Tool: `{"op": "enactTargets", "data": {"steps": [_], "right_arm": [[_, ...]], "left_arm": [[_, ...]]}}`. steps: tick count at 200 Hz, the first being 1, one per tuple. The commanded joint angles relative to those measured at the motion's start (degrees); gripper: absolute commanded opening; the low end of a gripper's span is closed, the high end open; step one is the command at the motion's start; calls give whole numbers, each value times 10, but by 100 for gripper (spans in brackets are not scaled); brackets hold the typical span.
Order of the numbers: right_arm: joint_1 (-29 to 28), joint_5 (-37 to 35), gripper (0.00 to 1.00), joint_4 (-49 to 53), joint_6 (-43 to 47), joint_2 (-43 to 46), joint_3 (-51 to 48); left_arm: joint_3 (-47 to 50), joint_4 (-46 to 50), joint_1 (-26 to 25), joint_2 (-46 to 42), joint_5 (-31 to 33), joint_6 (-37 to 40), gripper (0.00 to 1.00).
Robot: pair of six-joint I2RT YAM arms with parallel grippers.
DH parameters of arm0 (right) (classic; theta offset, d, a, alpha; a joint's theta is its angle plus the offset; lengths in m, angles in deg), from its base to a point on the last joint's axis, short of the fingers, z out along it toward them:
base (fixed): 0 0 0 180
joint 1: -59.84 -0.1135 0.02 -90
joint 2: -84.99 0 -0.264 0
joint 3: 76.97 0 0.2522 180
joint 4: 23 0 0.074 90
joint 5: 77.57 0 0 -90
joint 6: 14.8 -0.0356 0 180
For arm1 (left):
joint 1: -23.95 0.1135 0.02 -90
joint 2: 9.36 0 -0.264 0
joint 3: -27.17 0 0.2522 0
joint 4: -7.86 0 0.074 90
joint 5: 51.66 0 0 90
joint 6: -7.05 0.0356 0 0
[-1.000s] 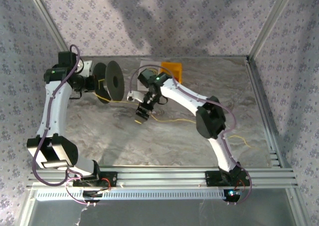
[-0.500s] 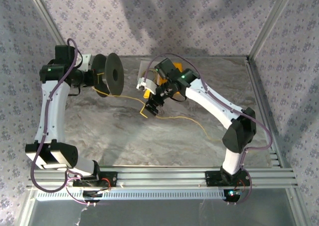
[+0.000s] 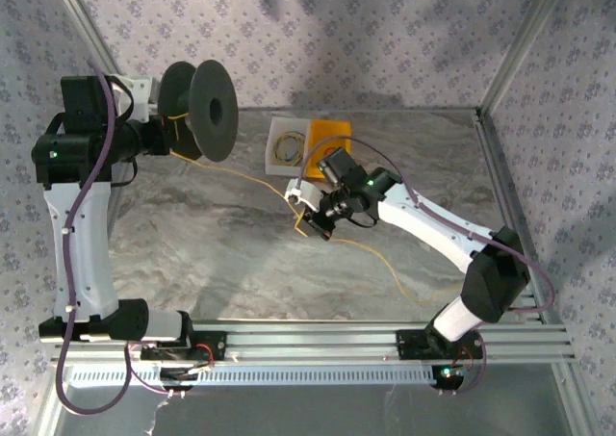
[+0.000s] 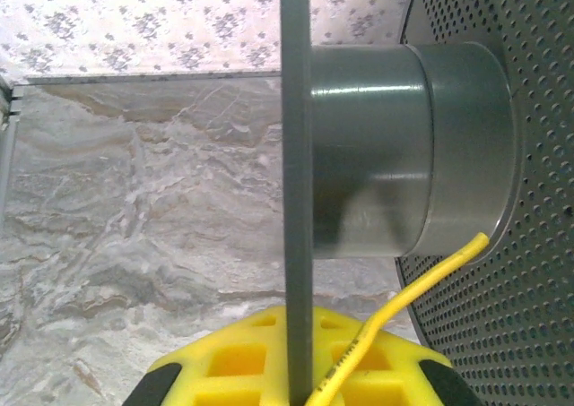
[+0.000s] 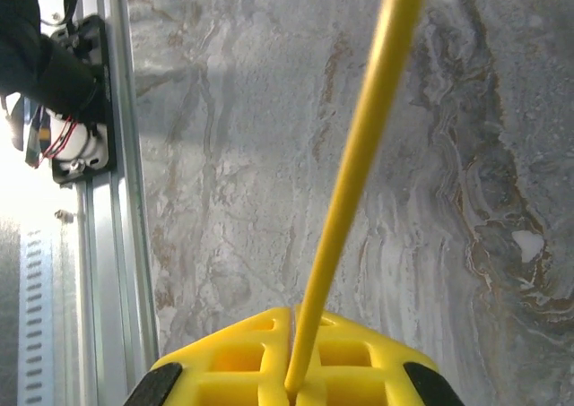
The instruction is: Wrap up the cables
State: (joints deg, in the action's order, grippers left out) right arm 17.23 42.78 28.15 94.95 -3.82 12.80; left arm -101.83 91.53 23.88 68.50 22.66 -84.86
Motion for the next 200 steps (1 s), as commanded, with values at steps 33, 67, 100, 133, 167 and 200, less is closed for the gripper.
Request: {"op": "enactTargets", "data": {"steps": [33,67,100,133,167,200], "right_arm": [[83,18,0,17,-5,-81,77],[135,22,0,103,11,-239,234],[195,28,0,167,-4,-353,401],[249,40,0,191,-80,-414,584],[259,53,0,257,-125,-500,832],[251,69,0,210,-159,-480,815]], "left_arm": [[-18,-50,8,-32,-135,-32,0],[39,-98,37,-66,-231,-50,0],[99,-97,57,-87,-278,-36,0],[199,-55,52,-120,-237,26,0],[248,-14,-25,-117,-85,77,0],[270,7,-115,-73,56,111,0]]}}
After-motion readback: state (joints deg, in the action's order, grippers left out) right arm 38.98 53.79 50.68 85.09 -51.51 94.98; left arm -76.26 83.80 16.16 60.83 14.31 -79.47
